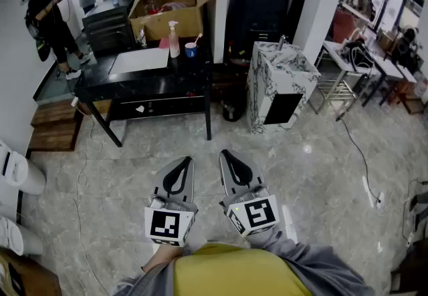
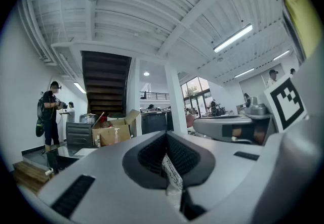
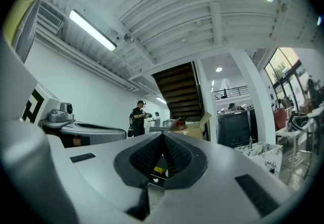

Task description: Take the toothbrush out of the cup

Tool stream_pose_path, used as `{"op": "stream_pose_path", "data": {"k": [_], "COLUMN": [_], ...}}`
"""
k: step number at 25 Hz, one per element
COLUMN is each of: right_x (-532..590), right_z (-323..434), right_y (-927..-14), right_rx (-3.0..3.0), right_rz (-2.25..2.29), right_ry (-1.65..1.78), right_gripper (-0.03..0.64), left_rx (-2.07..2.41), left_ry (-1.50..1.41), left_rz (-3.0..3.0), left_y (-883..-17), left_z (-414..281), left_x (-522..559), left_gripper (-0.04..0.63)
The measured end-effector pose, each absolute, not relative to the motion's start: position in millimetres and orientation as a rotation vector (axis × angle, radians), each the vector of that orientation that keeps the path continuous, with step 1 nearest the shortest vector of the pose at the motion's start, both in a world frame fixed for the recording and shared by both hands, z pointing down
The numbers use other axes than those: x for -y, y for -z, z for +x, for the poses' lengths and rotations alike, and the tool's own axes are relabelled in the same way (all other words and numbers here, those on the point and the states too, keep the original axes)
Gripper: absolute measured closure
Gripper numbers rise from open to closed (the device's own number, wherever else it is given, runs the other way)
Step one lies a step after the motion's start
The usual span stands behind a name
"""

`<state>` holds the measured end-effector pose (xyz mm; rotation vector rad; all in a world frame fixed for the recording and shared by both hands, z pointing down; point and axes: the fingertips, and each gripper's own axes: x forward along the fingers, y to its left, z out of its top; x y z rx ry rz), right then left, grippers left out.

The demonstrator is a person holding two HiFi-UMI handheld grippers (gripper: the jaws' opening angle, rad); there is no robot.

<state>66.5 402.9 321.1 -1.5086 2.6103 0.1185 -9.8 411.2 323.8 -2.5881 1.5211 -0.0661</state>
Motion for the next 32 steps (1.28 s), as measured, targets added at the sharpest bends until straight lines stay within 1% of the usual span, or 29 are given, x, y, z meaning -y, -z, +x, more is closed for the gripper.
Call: {"op": "stream_pose_path", "data": {"k": [10, 19, 27, 32], "right_x": [-332, -209, -99, -53], "right_z": [71, 46, 10, 10], "right_y": [-333, -339, -341, -348], "right_rx": [-2.598, -2.58, -2.591, -2.571], "right_rz": [-1.509, -1.535, -1.555, -1.601], "right_ry": [-0.102, -0.129, -0.163, -0.143], "right_gripper": [0.598, 0.584, 0.56, 0.534], "left_rx": [-1.526, -1.483, -1.469, -1.438], "left_ry": [0.058, 0.018, -0.01, 0.01], "left_rz": [-2.601, -2.629, -2.663, -2.682], "left_y": [-332, -335, -334, -344], "left_z": [-10, -34, -68, -70], "left_x": [-342, -216, -103, -55], "left_gripper": [0.595, 0.595, 0.595, 0.595]}}
